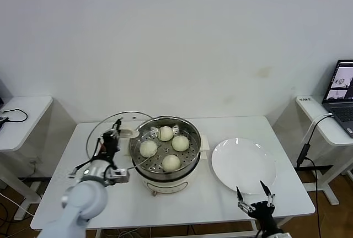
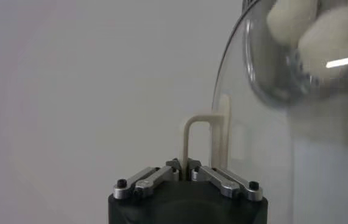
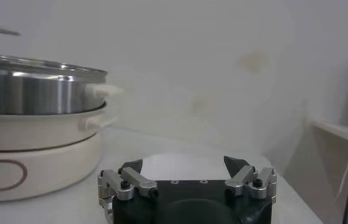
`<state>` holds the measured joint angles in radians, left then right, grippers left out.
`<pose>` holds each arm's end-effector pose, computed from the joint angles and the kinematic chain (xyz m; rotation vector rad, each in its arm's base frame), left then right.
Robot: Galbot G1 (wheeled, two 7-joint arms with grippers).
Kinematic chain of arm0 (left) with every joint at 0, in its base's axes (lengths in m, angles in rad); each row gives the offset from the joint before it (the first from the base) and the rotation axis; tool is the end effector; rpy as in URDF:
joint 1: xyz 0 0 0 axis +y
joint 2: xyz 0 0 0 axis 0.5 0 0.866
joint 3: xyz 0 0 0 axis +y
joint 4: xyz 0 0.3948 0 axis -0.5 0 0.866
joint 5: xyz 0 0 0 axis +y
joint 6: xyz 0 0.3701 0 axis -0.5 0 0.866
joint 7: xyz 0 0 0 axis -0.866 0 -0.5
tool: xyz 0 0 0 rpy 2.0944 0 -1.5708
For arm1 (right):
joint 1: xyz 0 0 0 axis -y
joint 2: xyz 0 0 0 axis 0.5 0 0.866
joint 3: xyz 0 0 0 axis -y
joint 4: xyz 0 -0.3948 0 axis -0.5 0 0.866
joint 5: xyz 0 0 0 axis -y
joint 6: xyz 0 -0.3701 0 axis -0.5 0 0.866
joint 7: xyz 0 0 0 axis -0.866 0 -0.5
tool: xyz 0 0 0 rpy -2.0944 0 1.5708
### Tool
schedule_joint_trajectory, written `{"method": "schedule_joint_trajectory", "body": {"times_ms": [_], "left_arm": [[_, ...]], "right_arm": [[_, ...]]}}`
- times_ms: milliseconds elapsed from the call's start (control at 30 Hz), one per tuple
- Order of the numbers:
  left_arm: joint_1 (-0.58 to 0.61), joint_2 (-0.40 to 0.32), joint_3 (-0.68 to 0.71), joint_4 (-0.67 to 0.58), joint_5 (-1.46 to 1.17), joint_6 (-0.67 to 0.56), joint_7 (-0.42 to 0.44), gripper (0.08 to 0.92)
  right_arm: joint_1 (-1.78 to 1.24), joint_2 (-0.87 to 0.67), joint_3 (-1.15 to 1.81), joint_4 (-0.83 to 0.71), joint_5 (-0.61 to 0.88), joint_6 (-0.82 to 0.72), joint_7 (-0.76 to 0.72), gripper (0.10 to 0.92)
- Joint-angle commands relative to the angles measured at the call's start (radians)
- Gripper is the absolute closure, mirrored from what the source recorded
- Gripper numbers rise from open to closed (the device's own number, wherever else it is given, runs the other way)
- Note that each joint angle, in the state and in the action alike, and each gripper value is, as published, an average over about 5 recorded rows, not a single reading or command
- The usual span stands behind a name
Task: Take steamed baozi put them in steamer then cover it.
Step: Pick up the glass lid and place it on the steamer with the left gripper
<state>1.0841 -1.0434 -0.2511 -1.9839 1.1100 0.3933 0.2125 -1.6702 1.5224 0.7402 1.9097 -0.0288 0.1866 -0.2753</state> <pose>0.3167 0.0451 -0.2705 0.0690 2.2457 2.1729 0.1206 -0.0881 -0.4164 0.1890 -3.0056 0.2588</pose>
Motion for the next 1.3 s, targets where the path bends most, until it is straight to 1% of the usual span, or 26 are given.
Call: {"method": "schedule_joint_trajectory", "body": {"times_ms": [33,200,300,400,733,1300], "left_arm": [[-0.151,-0.218,0.158,0.059,0.202,0.093,0.104,0.856],[-0.163,-0.318,0.196,0.080,0.271,0.105,0.127,0.856],[-0.170,-0.353,0.214,0.092,0.297,0.111,0.137,0.856],[-0.169,-0.373,0.231,0.102,0.314,0.117,0.146,0.856],[-0.125,-0.396,0.252,0.115,0.372,0.109,0.153,0.856],[-0.081,-0.410,0.206,0.130,0.415,0.080,0.134,0.856]], "right_arm": [[0.016,0.019,-0.035,-0.040,-0.058,0.004,0.004,0.202],[0.016,0.025,-0.051,-0.041,-0.068,0.004,0.006,0.203],[0.016,0.030,-0.059,-0.044,-0.076,0.004,0.006,0.202],[0.015,0.032,-0.062,-0.047,-0.078,0.007,0.007,0.203],[0.015,0.029,-0.066,-0.048,-0.075,0.011,0.007,0.203],[0.013,0.021,-0.079,-0.053,-0.070,0.016,0.003,0.203]]}}
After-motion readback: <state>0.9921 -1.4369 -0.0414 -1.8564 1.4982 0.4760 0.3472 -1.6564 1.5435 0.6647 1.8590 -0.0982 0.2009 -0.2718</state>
